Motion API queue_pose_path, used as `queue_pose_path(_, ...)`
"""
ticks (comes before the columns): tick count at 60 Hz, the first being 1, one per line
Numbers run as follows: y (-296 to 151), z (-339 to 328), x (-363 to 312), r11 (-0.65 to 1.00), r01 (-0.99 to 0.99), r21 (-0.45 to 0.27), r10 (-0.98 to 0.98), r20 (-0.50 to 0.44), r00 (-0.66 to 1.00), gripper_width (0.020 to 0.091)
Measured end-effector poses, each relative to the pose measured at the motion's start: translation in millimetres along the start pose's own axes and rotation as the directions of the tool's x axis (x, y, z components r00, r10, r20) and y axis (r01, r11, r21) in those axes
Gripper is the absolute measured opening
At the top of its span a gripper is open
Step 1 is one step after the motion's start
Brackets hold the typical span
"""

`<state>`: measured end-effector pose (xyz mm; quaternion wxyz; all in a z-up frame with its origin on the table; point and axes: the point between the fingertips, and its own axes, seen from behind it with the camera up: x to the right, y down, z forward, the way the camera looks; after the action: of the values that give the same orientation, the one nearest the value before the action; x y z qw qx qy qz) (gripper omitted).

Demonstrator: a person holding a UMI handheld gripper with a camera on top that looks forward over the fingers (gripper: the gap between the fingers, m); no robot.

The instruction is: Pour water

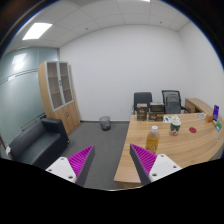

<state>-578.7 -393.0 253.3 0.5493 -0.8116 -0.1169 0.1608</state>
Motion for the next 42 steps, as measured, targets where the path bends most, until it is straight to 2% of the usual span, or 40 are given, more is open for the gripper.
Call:
queue_pose_path(12, -6.9, 10.5, 30.5, 1.0, 0.002, 0.022, -0.001, -0.069, 0.998, 0.078)
queue_pose_path(17, -6.9, 26.2, 55.9, 0.998, 0.017, 0.066, -0.011, -0.096, 0.995, 0.0777)
queue_pose_path(21, 1.4, 43.6, 90.2, 0.996, 0.044, 0.083, -0.031, -0.152, 0.988, 0.0778)
queue_pose_path(26, 18.6, 82.4, 134.8, 0.994, 0.039, 0.103, -0.017, -0.212, 0.977, 0.0777)
queue_pose_path(33, 48.1, 152.7, 179.5, 0.995, 0.025, 0.098, -0.002, -0.232, 0.973, 0.0775)
queue_pose_path(42, 79.4, 229.4, 219.7, 0.998, 0.027, 0.055, -0.012, -0.256, 0.966, 0.0777)
